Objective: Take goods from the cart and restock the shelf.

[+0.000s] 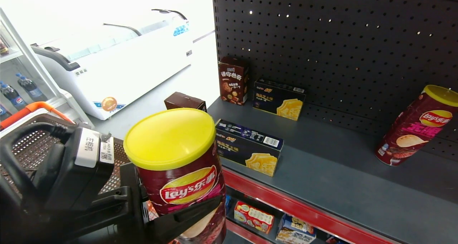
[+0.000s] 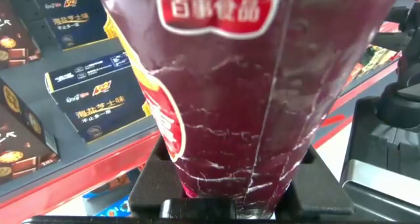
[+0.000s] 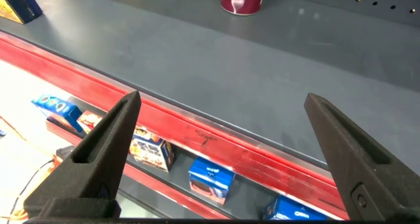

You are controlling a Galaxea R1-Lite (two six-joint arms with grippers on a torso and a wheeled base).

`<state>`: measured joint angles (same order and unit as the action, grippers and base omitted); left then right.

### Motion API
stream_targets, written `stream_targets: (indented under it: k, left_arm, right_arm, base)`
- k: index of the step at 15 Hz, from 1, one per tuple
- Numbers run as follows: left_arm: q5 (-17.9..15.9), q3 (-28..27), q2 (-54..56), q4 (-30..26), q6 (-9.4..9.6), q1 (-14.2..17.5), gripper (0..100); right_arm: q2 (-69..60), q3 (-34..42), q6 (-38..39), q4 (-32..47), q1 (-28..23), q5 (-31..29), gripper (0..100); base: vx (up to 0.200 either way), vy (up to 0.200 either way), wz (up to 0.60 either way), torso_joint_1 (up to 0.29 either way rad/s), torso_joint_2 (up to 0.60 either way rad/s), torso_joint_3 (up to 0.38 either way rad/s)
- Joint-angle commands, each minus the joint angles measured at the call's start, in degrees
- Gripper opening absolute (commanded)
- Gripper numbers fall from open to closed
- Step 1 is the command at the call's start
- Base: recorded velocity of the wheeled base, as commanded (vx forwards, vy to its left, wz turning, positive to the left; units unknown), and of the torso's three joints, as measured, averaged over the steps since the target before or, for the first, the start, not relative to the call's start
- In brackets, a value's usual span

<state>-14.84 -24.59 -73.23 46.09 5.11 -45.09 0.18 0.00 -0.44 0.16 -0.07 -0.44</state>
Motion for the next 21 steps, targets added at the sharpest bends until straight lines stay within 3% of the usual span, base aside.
stream_targets:
  k: [1,11,19,21]
  left_arm:
    - [-0.11,-0.37,-0.69,0.05,-0.01,0.01,0]
    - [-0.37,-0.72,-1.21,0.05,-0.01,0.01,0]
    - [-0.19,0.42,-0.16,0.05,-0.27,1.06,0]
    - [-0.37,0.42,-0.16,0.14,-0.80,2.91,0]
  right_arm:
    - [-0.01,0.00,0.00,0.02,-0.01,0.00,100]
    - [-0.01,0.00,0.09,0.02,-0.01,0.00,100]
    - [-0.01,0.00,0.26,0.02,-0.01,-0.09,100]
    - [-0.01,0.00,0.26,0.02,-0.01,-0.09,100]
  base:
    - [0.000,0.000,-0.60,0.002,0.00,-0.002]
    - [0.000,0.000,-0.60,0.000,0.00,0.000]
    - [0.000,0.000,0.00,0.000,0.00,0.000]
    - [0.000,0.000,0.00,0.000,0.00,0.000]
